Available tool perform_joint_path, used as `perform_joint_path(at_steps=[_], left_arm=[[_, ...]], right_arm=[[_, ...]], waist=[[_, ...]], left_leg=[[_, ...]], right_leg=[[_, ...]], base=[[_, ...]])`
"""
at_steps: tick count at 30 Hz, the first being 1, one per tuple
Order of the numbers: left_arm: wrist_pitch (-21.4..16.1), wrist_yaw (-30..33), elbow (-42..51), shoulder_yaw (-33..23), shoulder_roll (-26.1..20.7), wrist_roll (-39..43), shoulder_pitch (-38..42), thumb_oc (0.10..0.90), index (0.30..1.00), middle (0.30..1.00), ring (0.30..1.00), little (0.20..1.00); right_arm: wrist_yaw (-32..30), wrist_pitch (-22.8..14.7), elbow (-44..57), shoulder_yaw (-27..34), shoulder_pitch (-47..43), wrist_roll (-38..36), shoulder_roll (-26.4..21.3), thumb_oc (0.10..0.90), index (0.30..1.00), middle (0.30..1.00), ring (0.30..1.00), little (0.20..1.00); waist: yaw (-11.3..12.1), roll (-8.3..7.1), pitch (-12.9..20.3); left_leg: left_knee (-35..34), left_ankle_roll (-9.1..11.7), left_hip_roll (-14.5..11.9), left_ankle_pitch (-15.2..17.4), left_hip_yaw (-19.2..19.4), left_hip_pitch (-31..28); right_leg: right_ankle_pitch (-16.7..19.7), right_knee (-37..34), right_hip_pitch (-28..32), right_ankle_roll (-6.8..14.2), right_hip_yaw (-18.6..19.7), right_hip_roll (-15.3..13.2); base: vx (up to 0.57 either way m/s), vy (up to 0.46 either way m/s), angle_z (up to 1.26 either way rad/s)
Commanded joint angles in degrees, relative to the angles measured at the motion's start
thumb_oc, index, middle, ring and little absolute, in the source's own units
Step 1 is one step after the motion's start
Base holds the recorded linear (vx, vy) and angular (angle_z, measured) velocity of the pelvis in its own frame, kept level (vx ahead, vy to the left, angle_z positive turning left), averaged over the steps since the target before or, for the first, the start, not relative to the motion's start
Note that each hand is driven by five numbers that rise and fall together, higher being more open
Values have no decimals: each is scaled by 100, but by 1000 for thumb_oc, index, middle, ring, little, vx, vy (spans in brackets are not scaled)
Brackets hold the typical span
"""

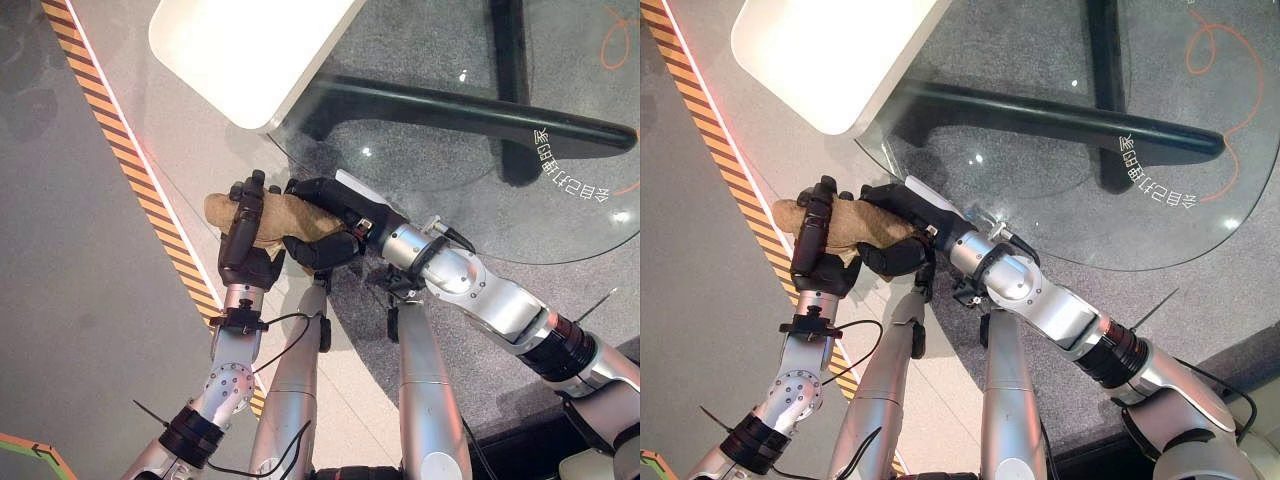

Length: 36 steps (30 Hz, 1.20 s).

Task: Wipe the table with a cloth and put it in the basket.

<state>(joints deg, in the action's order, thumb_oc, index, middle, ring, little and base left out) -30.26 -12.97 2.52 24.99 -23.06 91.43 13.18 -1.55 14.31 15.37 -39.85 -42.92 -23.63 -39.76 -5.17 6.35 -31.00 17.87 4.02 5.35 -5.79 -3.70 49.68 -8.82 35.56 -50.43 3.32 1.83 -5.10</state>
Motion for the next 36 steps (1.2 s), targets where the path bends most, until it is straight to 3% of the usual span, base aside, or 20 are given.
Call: perform_joint_path(at_steps=[1, 23, 28, 36], left_arm=[[-172, -835, 1144, -411, 259, -655, 662, 100, 300, 300, 300, 200], [11, -939, 1237, -855, 412, -751, 372, 100, 300, 300, 300, 200], [-40, -1000, 1210, -975, 453, -758, 292, 100, 300, 300, 300, 200], [-155, -1120, 1195, -1255, 531, -749, 93, 100, 300, 300, 300, 200]], right_arm=[[-80, -333, 533, 87, 97, 11, 288, 800, 900, 900, 900, 900], [-491, -638, 840, 1211, 705, 183, 218, 800, 900, 900, 900, 900], [-729, -846, 833, 1506, 947, 117, 280, 800, 900, 900, 900, 900], [-927, -1489, 827, 2203, 1636, -311, 579, 800, 900, 900, 900, 900]], waist=[[22, -34, 121], [-76, -93, 121], [-116, -106, 121], [-232, -106, 121]], left_leg=[[614, -465, 158, 548, 342, -270], [556, -489, 121, 572, 426, -308], [492, -490, 119, 558, 454, -367], [405, -483, 93, 544, 520, -471]], right_leg=[[919, -1135, 149, -94, -12, 350], [952, -1168, 148, -62, -19, 351], [962, -1221, 203, -55, -20, 370], [954, -1228, 273, -53, -20, 422]], base=[[0, 0, 0], [0, 0, 0], [0, 0, 0], [-6, 15, -6]])
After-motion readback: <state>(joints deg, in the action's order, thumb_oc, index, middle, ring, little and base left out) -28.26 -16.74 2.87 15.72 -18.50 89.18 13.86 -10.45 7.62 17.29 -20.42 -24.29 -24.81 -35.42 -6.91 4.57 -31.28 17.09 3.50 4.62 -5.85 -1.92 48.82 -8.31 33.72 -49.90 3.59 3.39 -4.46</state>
